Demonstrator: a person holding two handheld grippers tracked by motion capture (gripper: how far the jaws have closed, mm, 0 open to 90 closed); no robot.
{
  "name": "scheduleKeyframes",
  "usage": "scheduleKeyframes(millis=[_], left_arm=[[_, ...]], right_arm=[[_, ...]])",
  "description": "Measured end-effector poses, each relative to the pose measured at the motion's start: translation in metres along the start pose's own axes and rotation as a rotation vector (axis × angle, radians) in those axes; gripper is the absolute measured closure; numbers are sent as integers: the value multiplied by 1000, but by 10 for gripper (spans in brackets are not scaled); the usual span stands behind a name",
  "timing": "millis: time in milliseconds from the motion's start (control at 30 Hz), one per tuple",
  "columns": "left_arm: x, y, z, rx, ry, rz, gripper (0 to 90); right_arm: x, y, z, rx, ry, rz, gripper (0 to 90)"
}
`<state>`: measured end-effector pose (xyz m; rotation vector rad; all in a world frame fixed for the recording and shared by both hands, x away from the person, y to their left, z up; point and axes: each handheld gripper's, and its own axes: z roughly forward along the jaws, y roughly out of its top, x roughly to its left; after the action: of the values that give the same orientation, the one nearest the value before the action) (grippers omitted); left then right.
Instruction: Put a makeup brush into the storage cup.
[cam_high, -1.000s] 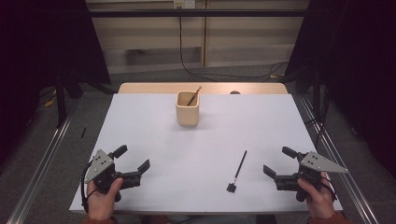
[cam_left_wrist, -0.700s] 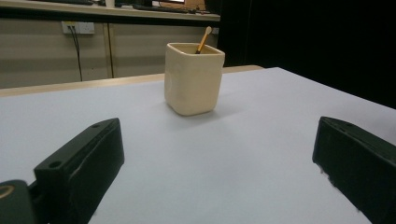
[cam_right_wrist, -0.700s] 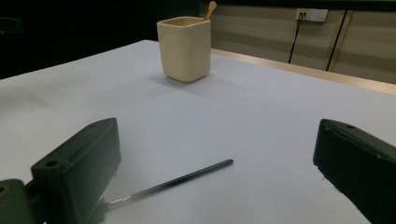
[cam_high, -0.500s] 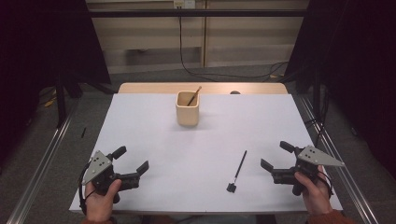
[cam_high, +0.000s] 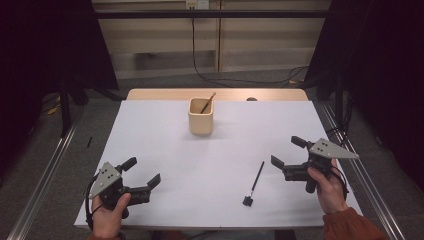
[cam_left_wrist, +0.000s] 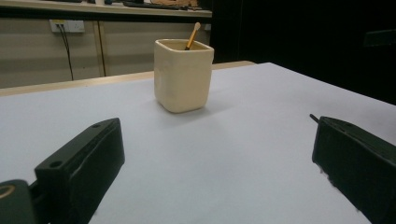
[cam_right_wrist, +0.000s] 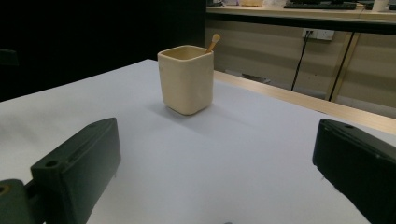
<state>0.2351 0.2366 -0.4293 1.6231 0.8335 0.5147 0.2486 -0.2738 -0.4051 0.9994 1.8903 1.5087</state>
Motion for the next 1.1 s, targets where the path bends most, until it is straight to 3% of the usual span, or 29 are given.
scheduleKeyframes(millis=[300,733,900,967,1100], left_arm=[[0,-1,2,8,-6,3,23],[2,-1,5,10,-3,0,23],[1,-1,6,10,-6,1,23],[1,-1,6,6,-8,-6,23],[1,-1,5,7,-9,-1,23]], right_arm=[[-6,14,16,20,-1,4,0],[-12,29,39,92,86,1,0],[-17,29,46,145,76,-14,0],[-20,28,48,145,89,16,4],[-20,28,49,185,127,13,4]])
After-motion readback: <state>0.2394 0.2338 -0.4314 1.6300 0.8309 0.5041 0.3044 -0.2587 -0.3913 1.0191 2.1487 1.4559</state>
